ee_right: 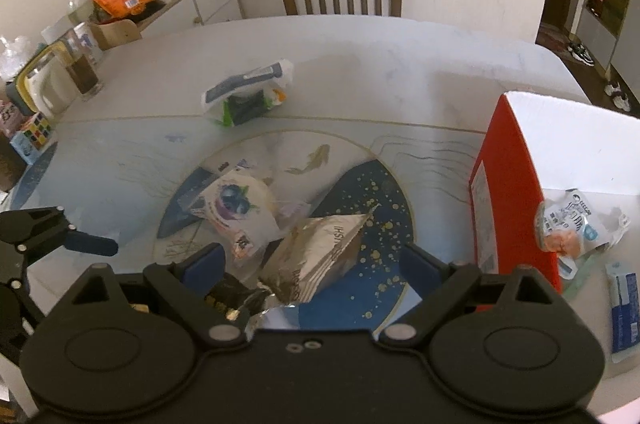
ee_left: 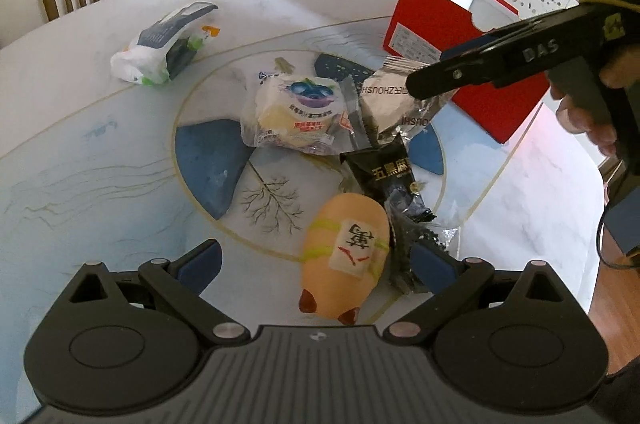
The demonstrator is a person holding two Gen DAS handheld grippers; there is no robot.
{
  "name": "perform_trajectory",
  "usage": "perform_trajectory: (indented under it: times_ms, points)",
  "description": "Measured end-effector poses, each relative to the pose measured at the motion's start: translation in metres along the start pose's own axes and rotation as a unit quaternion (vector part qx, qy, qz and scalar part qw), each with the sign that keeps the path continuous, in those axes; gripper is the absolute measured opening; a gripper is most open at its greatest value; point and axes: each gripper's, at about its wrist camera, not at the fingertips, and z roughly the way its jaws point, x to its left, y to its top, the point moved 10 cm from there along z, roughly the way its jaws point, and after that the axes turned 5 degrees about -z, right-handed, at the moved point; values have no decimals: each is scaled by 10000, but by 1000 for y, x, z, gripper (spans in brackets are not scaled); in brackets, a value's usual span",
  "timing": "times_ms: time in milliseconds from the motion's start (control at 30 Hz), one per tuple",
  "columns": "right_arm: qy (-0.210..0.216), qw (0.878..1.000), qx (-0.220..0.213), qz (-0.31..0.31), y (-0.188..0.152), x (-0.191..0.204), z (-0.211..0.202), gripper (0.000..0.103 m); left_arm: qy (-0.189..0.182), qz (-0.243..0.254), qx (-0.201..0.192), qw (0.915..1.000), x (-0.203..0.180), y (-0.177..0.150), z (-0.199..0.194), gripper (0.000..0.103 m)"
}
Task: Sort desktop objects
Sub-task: 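Grasp the orange pig-shaped bun with the left tool while the right tool grasps the silver foil bag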
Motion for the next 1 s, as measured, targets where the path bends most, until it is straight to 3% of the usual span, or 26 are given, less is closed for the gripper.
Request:
perform_trajectory:
  times_ms: [333, 467, 533, 667, 733, 1000]
  points:
    - [-78, 9997, 214, 74, -6, -2, 22, 85, -245, -64, 75, 9997, -4, -2, 7, 92]
    - [-91, 9995, 277, 98, -9, -2, 26, 79, -338, -136, 115, 9993, -5, -3, 9, 76]
    - [-89, 9994, 307, 138, -10, -3, 28, 76, -356, -156, 126, 9992, -6, -4, 9, 75]
    - [-93, 9993, 336, 162, -11, -2, 31, 73, -395, -214, 137, 9989, -6, -3, 9, 62]
    - [-101, 9992, 346, 165, -11, -2, 31, 66, -400, -241, 141, 9988, -6, -3, 10, 60]
    - [-83, 9991, 350, 215, -11, 0, 30, 56, -453, -298, 147, 9984, -8, -4, 9, 48]
